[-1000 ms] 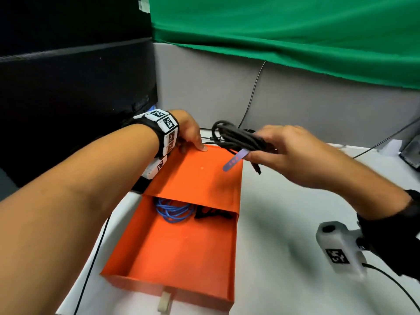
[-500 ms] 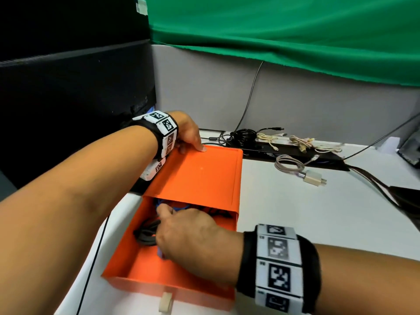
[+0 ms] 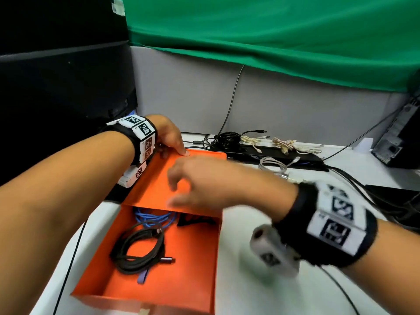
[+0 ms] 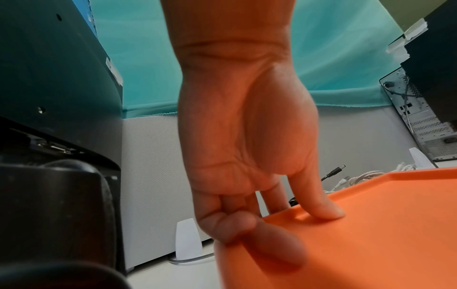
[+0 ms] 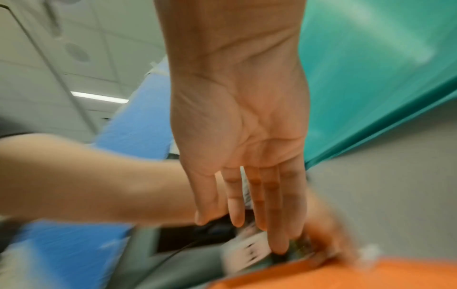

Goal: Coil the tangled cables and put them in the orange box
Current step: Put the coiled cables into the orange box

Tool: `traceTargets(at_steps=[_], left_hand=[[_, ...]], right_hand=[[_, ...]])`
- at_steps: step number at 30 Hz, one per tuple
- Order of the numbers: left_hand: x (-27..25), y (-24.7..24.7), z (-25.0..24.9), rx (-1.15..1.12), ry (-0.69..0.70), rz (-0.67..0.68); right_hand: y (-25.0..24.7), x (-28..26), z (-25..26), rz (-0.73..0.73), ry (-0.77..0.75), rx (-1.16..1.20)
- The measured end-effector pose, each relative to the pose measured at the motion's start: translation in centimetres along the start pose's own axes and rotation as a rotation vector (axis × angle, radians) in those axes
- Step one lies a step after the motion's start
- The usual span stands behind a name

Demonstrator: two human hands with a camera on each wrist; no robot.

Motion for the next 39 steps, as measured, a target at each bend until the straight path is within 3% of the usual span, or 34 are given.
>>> traceTargets(at_steps=[3,5,9,12,19,23,27,30,33,39], left_hand=[[0.0,-0.1,0.0,-0.014,-0.004,0.004],[0.0,0.0,0.1,-0.020,0.001,0.022],[-0.1,-0.2,0.1,-0.014,0.008,0.003],[-0.1,-0.3,0.2,-0.005,0.005,-0.002],[0.0,-0.4,0.2,-0.008,-0.008,0.035],[0.1,-0.2,0.3,-0.023,-0.015,0.051],[-0.4,0.0,0.3,-0.072,-0.041,0.033],[-0.7,-0.2,0.6,-0.155,-0.024,-0.025],[-0.6,0.2,0.5,-0.163,0.014,0.024],[-0.9,0.1,0.1,-0.097,0.000,0.004]], right_hand=[[-5.2,-1.1,-7.2,-0.185,0.267,-0.193],[-4.9,-1.9,-13.5,-0.116,0.524,-0.339],[-1.9,-4.8,-23.9,0.098,0.788,-0.312],[0.1,-6.6,-26.6,0.148,0.800,-0.203],[1.3,-8.1,-28.2,-0.018,0.715,-0.197],[-1.5,-8.1,-24.6,-0.134,0.657,-0.072],[-6.1,-7.5,-13.8,-0.265,0.380,0.096],[-5.8,-6.8,-4.1,-0.164,0.109,0.295],[-1.9,-5.4,2.4,-0.018,-0.102,0.356],[5.9,-3.1,3.5,0.153,0.138,0.035]])
Point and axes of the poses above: each hand's wrist, its own x-axis towards the middle knuckle, its own y-axis out of the palm, z = x × y, the point moved 4 cm from there along x, towards the middle knuckle, and after that the axes turned 11 degrees about x, right-handed, at the moved point
